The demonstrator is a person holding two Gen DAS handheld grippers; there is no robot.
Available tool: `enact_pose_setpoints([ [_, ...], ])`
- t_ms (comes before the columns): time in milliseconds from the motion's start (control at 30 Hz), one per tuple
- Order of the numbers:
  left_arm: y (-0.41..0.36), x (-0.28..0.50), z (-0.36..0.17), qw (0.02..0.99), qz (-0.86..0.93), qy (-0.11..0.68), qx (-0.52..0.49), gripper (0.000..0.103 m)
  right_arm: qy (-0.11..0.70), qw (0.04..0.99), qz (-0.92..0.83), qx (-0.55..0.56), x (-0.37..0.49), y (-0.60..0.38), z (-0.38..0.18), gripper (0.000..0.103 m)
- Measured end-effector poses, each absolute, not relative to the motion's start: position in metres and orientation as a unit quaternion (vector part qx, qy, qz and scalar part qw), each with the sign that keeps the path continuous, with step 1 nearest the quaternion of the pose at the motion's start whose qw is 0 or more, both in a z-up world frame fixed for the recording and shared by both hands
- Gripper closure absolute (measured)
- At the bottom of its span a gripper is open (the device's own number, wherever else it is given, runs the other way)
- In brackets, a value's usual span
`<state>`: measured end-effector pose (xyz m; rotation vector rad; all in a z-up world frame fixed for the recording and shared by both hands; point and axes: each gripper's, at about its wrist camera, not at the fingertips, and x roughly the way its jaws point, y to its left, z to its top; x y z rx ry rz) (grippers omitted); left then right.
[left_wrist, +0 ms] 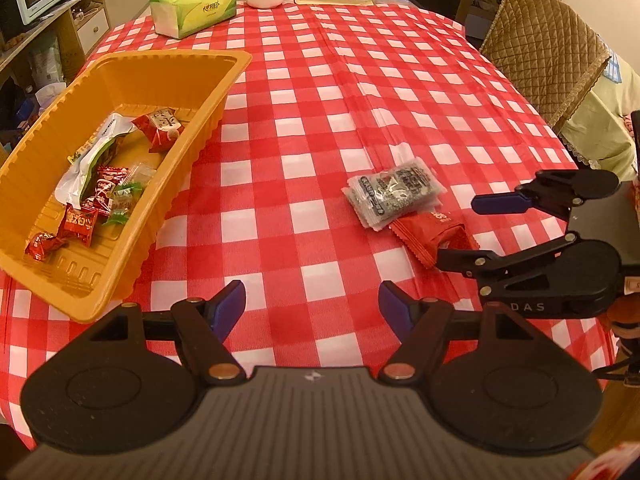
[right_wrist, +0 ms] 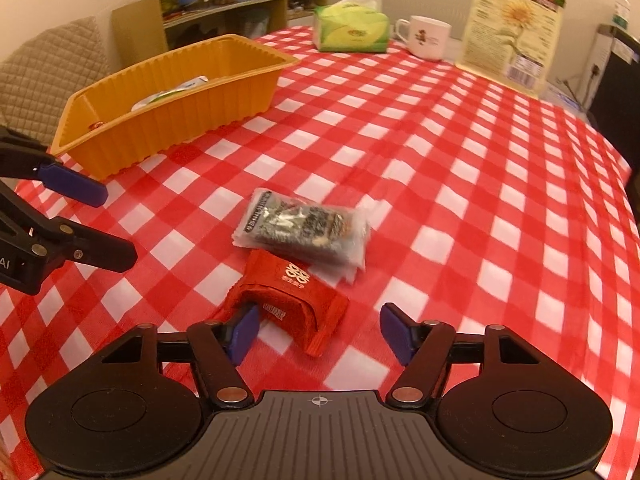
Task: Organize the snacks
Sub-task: 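Grasp the red snack packet with the right gripper, then grasp the clear packet with dark contents with the left gripper while the right holds its packet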
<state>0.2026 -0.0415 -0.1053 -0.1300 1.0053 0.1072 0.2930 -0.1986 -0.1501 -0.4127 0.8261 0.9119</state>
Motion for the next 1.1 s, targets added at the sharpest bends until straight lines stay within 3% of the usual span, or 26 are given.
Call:
enact_pose_setpoints([
  [167,-0.037,0.206,-0.106,0.872,0.053,0.482,-0.064,0.032,0.379,0.783,0.45,-0.203,0.294,-0.187,-0.151,0.041],
  [367,-0.034,0.208,-0.106,0.871,0.055,0.483,-0.065,0.032,0.382,0.767,0.471,-0.207,0.296,-0.175,-0.153,0.055],
  [667,-0.031,0.213,-0.109,0.869,0.06,0.486,-0.069,0.031,0.387,0.76,0.48,-0.206,0.297,-0.163,-0.155,0.057],
  [733,-0.031,0.214,-0.11,0.869,0.061,0.486,-0.07,0.031,0.394,0.761,0.478,-0.192,0.298,-0.166,-0.154,0.068],
  [800,-0.032,0.216,-0.11,0.869,0.061,0.486,-0.07,0.031,0.401,0.763,0.473,-0.179,0.298,-0.171,-0.152,0.073],
  [1100,-0.041,0.231,-0.111,0.872,0.032,0.482,-0.071,0.032,0.434,0.795,0.411,-0.108,0.305,-0.211,-0.142,0.075],
])
